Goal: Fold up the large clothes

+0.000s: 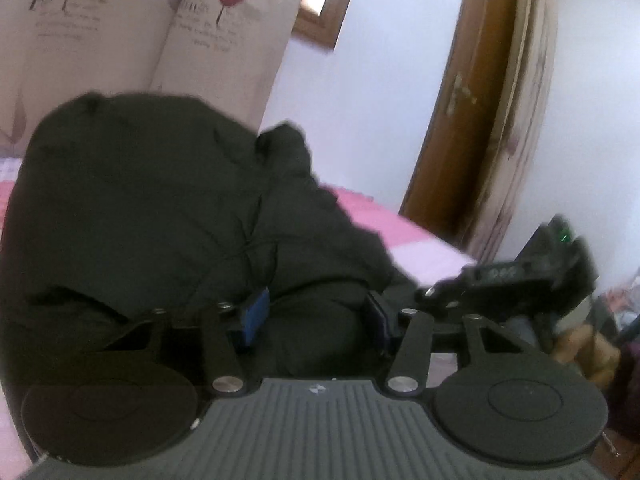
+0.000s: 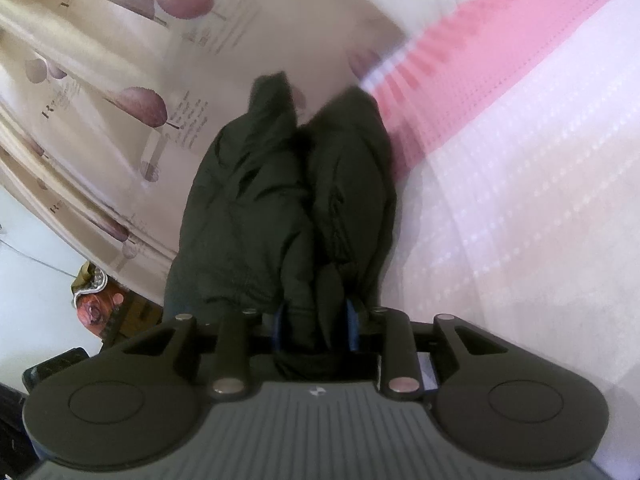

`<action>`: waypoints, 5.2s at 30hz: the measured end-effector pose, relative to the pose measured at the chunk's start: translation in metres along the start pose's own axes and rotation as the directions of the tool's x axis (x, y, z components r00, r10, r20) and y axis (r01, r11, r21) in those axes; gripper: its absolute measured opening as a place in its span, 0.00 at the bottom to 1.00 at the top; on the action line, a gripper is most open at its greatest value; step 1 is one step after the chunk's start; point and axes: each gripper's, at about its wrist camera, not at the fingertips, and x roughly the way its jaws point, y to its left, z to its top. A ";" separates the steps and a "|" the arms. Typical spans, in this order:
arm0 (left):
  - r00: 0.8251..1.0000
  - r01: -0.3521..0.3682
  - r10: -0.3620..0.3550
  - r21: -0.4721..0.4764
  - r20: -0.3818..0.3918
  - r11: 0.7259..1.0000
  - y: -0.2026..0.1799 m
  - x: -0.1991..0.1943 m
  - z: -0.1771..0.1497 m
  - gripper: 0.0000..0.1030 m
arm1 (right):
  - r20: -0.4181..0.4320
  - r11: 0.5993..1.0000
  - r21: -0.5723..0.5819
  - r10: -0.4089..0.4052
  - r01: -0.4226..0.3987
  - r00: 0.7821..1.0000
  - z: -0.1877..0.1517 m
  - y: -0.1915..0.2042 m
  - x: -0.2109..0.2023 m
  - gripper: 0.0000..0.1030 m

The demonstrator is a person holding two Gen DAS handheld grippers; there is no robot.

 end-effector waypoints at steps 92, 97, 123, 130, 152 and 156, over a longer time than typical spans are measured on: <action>0.968 -0.199 0.215 0.126 -0.129 0.972 -0.027 -0.002 0.030 0.68 | 0.228 0.601 -0.657 -0.418 0.456 0.879 -0.055 0.106 0.020 0.60; 0.964 -0.224 0.240 0.136 -0.112 0.965 -0.019 -0.019 0.028 0.69 | 0.228 0.607 -0.650 -0.418 0.457 0.879 -0.054 0.105 0.020 0.62; 0.972 -0.193 0.208 0.131 -0.112 0.972 -0.005 -0.015 0.017 0.72 | 0.195 0.667 -0.570 -0.457 0.480 0.868 -0.042 0.094 0.019 0.83; 0.974 -0.177 0.193 0.130 -0.117 0.976 -0.005 -0.015 0.018 0.75 | 0.163 0.686 -0.540 -0.483 0.487 0.860 -0.033 0.089 0.020 0.96; 0.985 -0.172 0.172 0.008 0.031 0.985 0.011 -0.068 0.048 1.00 | 0.003 0.869 -0.404 -0.311 0.285 0.951 0.015 0.066 0.005 1.00; 0.973 -0.228 0.229 -0.057 0.011 0.972 0.045 -0.070 0.061 1.00 | -0.056 0.937 -0.273 -0.241 0.218 0.969 0.037 0.050 0.015 1.00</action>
